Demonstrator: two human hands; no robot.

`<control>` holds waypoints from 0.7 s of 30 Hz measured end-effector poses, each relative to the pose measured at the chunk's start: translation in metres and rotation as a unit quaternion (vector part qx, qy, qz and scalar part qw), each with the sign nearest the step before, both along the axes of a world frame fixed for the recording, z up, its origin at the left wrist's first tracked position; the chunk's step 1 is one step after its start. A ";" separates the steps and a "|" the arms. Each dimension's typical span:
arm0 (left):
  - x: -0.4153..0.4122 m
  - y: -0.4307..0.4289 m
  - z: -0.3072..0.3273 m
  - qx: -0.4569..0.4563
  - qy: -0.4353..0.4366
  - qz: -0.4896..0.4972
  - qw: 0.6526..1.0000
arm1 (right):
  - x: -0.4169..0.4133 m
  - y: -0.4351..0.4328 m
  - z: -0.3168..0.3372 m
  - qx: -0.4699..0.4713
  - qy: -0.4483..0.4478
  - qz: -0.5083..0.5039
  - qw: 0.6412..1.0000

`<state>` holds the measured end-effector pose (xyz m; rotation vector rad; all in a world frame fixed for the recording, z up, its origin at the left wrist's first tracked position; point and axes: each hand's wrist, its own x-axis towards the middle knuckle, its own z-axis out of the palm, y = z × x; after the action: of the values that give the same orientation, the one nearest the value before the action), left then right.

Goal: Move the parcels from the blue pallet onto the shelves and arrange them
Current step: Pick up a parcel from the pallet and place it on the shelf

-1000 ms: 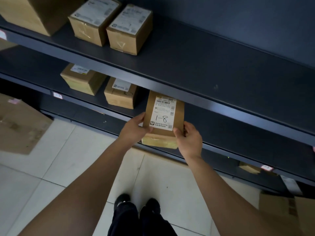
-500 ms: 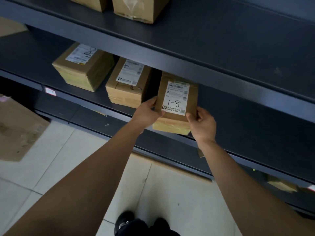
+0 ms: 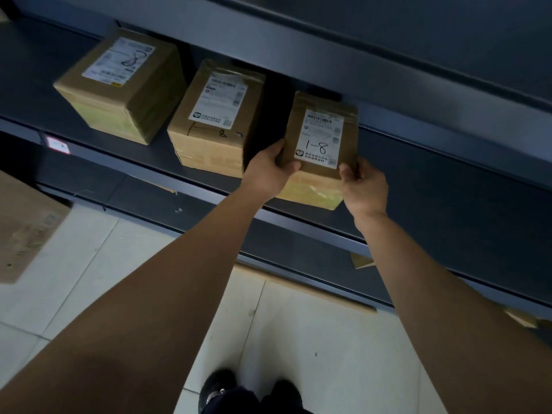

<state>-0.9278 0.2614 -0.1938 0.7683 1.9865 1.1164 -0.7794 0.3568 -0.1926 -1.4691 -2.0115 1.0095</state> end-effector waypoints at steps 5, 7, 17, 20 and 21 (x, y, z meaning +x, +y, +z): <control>0.004 0.001 0.011 -0.030 0.101 -0.021 0.994 | 0.000 0.005 0.004 0.008 -0.045 0.025 0.999; 0.005 -0.002 0.015 -0.049 0.153 -0.042 0.986 | 0.003 0.004 0.007 0.009 -0.072 0.041 0.997; 0.027 -0.035 0.041 -0.134 0.347 -0.134 0.919 | 0.036 -0.033 0.043 0.036 -0.195 0.129 0.972; 0.041 -0.053 0.064 -0.168 0.384 -0.170 0.892 | 0.055 -0.051 0.066 0.058 -0.241 0.163 0.955; 0.047 -0.059 0.074 -0.178 0.394 -0.183 0.883 | 0.062 -0.056 0.074 0.061 -0.261 0.172 0.948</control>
<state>-0.8812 0.2028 -0.1200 1.4714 2.4319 0.1785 -0.7170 0.3013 -0.1183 -1.4566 -2.7267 0.6362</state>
